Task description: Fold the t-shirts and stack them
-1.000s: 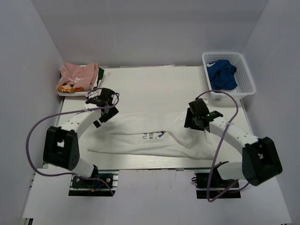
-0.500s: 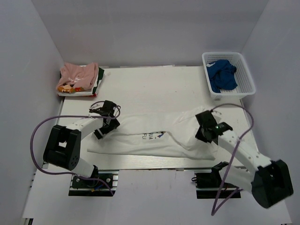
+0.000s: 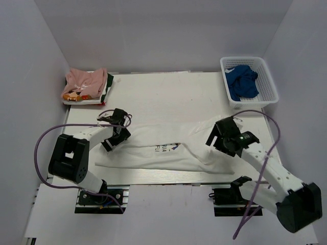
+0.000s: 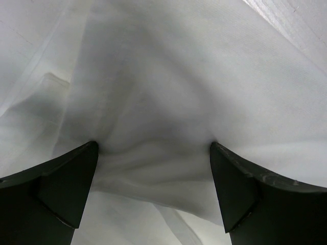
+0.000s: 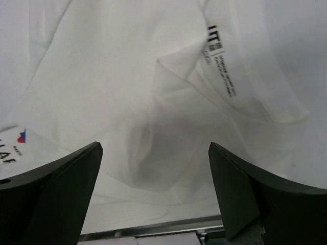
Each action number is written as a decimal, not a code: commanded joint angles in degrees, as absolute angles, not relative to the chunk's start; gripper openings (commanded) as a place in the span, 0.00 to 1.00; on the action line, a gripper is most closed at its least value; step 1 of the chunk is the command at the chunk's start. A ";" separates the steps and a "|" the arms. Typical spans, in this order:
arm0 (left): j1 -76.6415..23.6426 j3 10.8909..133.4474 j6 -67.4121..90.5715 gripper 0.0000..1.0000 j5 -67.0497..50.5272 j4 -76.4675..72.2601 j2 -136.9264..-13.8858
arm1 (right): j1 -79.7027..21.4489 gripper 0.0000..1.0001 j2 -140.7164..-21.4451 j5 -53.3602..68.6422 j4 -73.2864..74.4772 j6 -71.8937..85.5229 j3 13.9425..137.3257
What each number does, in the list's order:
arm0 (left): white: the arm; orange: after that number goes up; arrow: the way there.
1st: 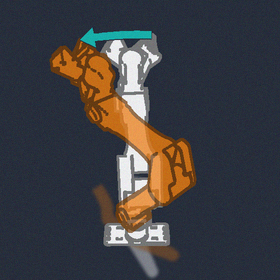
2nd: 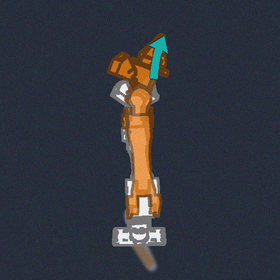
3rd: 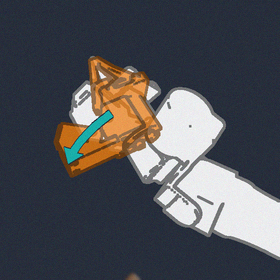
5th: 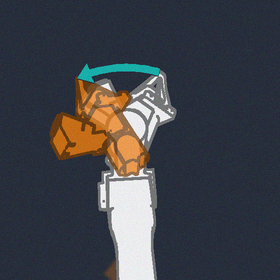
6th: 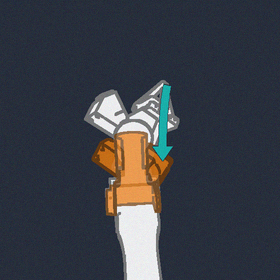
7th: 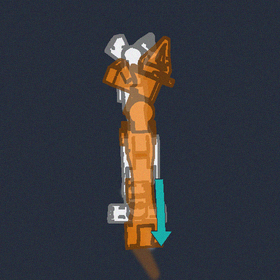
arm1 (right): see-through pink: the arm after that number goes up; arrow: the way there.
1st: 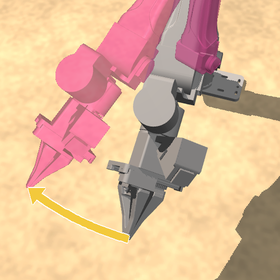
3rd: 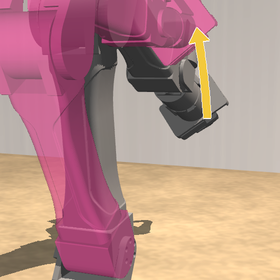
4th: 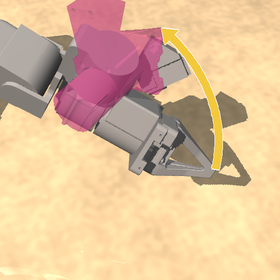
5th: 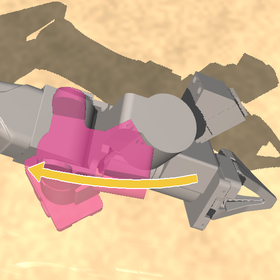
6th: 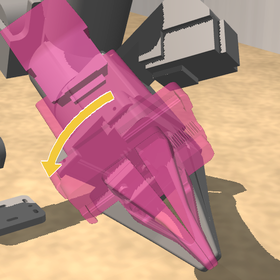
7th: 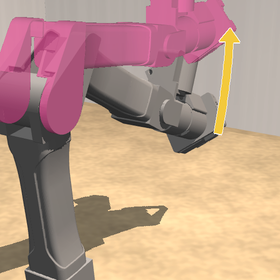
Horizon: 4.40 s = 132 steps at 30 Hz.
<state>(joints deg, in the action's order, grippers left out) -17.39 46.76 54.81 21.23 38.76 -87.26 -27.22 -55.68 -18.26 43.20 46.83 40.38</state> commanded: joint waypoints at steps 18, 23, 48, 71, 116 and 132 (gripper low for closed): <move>-24.24 44.82 60.64 1.00 8.97 55.37 -91.76 | -25.05 0.90 -128.29 -6.52 24.16 31.05 96.11; -30.05 43.34 61.70 1.00 4.23 60.89 -82.11 | -26.36 0.90 -141.42 8.77 14.20 21.38 112.06; -43.15 55.80 33.13 1.00 2.37 41.14 -87.70 | -31.03 0.90 -117.16 0.27 16.44 21.87 84.30; -42.63 92.53 39.09 0.97 -5.00 32.18 -126.12 | -18.29 0.90 -144.12 13.24 20.58 23.82 116.96; -48.95 34.10 48.43 0.09 -10.63 14.14 -82.70 | -30.76 0.76 -58.53 19.77 22.68 37.09 20.57; -52.55 26.73 52.82 0.00 -15.46 23.48 -65.92 | -32.34 0.00 -40.28 20.47 39.63 40.60 18.64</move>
